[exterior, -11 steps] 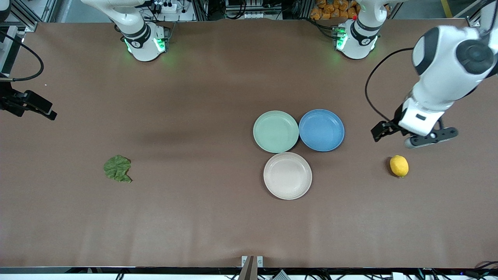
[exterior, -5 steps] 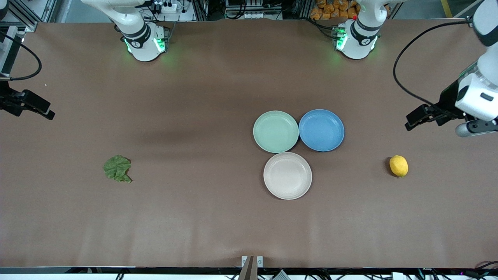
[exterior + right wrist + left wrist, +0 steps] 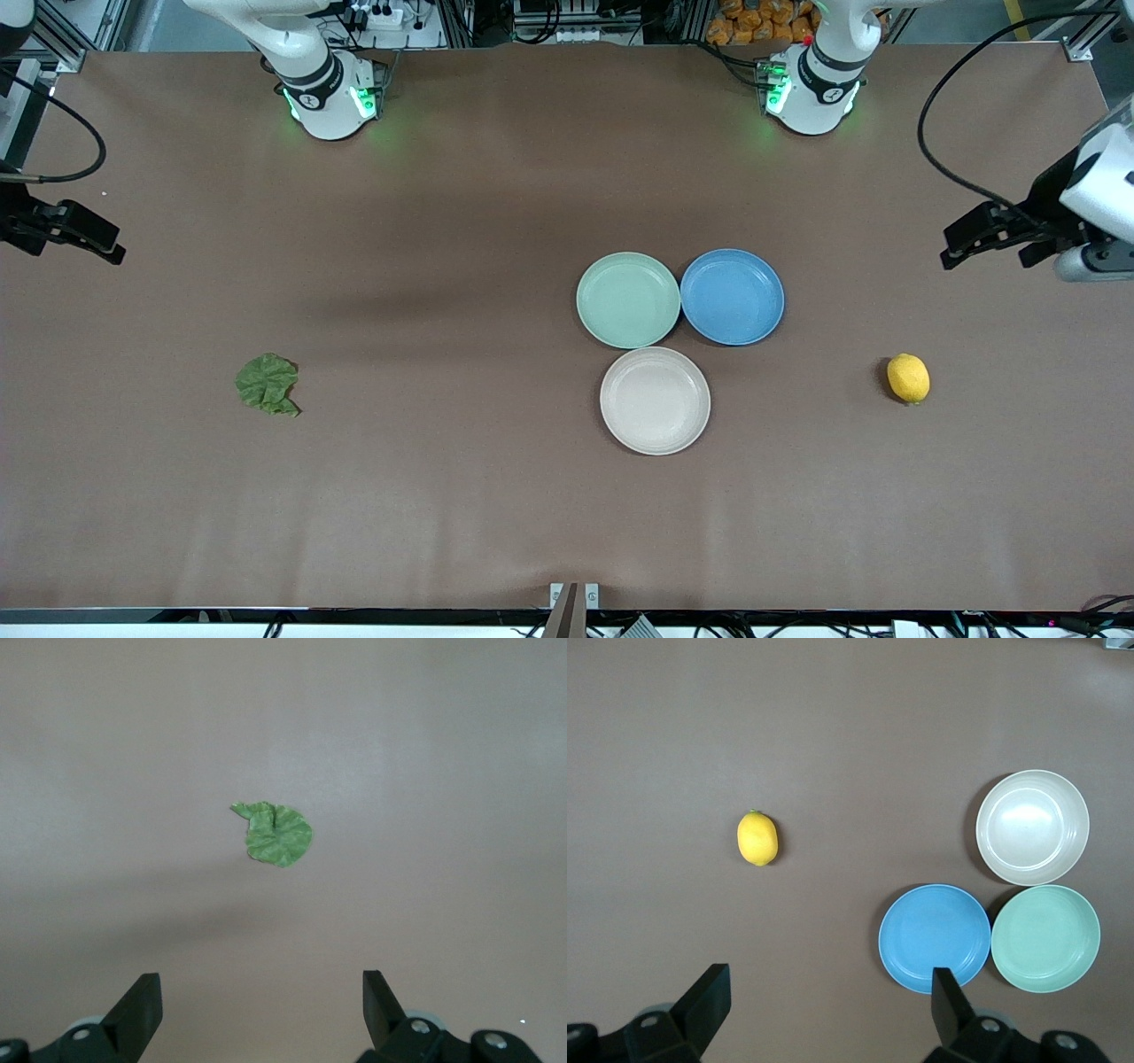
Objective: Pick lemon and lettuce from plates
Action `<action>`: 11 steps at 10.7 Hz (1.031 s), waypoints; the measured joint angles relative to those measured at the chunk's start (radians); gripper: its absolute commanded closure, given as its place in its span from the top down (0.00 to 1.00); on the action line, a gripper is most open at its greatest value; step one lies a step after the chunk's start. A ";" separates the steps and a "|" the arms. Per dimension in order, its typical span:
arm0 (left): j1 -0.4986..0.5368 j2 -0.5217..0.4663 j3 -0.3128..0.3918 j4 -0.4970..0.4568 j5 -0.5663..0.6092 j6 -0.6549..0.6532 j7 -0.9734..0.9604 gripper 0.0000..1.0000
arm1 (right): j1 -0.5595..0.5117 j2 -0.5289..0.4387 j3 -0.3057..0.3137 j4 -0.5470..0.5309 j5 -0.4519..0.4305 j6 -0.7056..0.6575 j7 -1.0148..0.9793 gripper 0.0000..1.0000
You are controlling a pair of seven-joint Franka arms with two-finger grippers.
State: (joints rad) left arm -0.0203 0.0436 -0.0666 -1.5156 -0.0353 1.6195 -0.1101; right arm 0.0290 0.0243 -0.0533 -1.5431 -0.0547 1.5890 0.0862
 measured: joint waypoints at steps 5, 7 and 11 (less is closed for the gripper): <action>-0.015 0.002 -0.013 0.009 0.003 -0.053 0.006 1.00 | 0.004 0.001 0.000 0.004 -0.002 0.003 0.000 1.00; -0.013 0.002 -0.012 0.009 0.005 -0.057 0.006 1.00 | 0.006 0.002 0.000 0.004 0.021 0.022 0.001 1.00; -0.012 0.002 -0.011 0.010 0.005 -0.088 0.006 1.00 | 0.006 0.003 0.000 0.004 0.051 0.035 0.002 1.00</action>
State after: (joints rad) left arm -0.0321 0.0456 -0.0780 -1.5051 -0.0306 1.5312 -0.1037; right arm 0.0346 0.0269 -0.0528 -1.5389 -0.0034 1.6245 0.0878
